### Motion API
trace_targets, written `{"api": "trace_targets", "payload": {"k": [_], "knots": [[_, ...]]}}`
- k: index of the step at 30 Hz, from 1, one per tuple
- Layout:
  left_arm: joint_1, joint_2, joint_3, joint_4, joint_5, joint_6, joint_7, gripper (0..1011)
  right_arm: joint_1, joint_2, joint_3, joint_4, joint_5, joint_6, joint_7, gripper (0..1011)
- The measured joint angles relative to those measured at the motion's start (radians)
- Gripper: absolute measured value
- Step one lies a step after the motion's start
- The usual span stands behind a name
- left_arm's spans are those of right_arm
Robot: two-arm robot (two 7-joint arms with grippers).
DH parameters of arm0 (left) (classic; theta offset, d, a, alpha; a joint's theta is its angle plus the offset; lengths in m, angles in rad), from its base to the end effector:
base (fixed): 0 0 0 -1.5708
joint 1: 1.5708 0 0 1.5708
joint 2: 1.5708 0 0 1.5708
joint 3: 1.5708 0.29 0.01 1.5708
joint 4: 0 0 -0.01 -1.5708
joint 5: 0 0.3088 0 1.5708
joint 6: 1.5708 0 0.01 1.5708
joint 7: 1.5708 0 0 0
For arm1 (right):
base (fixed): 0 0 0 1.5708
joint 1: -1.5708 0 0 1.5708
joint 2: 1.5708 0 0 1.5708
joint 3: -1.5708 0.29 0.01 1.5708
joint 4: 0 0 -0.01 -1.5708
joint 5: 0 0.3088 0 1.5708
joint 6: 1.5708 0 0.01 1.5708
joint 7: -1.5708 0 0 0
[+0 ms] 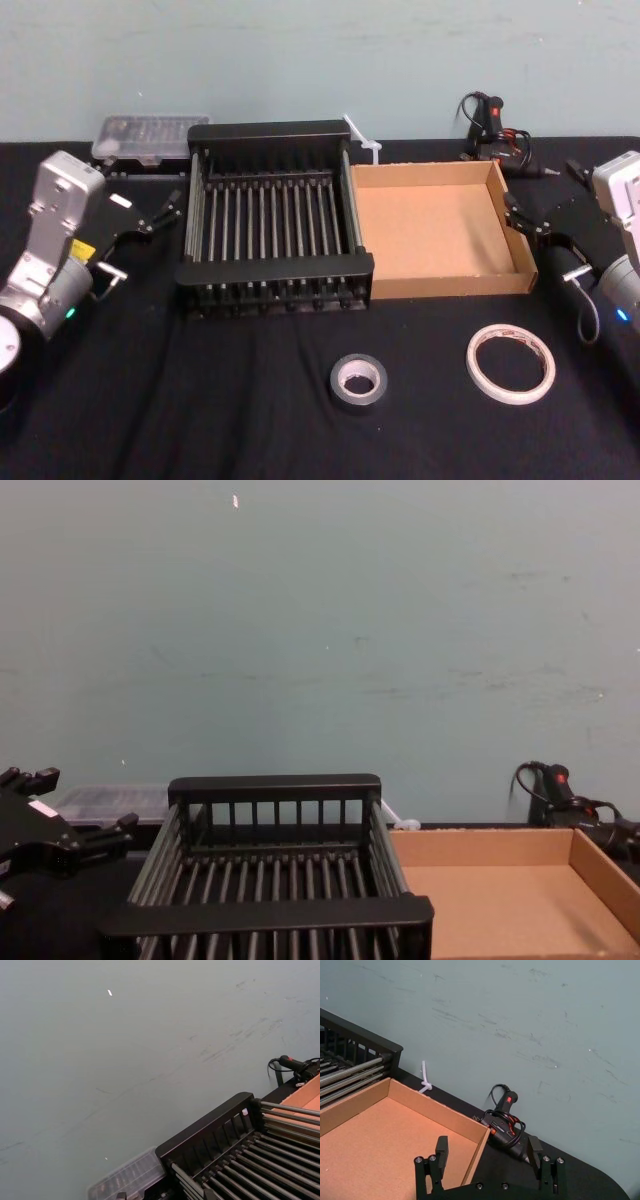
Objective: Pick up the white tape and place it into the black box , Pick up the silver tape and place it into the brown box.
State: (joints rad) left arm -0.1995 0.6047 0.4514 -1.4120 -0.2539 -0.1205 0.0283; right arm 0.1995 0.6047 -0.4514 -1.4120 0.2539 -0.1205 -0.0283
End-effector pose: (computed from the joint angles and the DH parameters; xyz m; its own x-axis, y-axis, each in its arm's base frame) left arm 0.3581 0.0827 -0.3023 0.2923 0.8803 0.3738 -0.9553 0.2873 0.0703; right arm 0.3581 -0.0827 -0.3023 0.2923 -0.8803 0.3737 0.9553 0.2873 -0.0703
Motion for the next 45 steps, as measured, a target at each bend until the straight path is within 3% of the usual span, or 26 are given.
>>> {"api": "trace_targets", "payload": {"k": [45], "knots": [[0.000, 0.000, 0.000, 0.000, 0.000, 0.000, 0.000, 1001, -0.002, -0.002, 0.008, 0.000, 0.000, 0.001, 0.007, 1002]]}}
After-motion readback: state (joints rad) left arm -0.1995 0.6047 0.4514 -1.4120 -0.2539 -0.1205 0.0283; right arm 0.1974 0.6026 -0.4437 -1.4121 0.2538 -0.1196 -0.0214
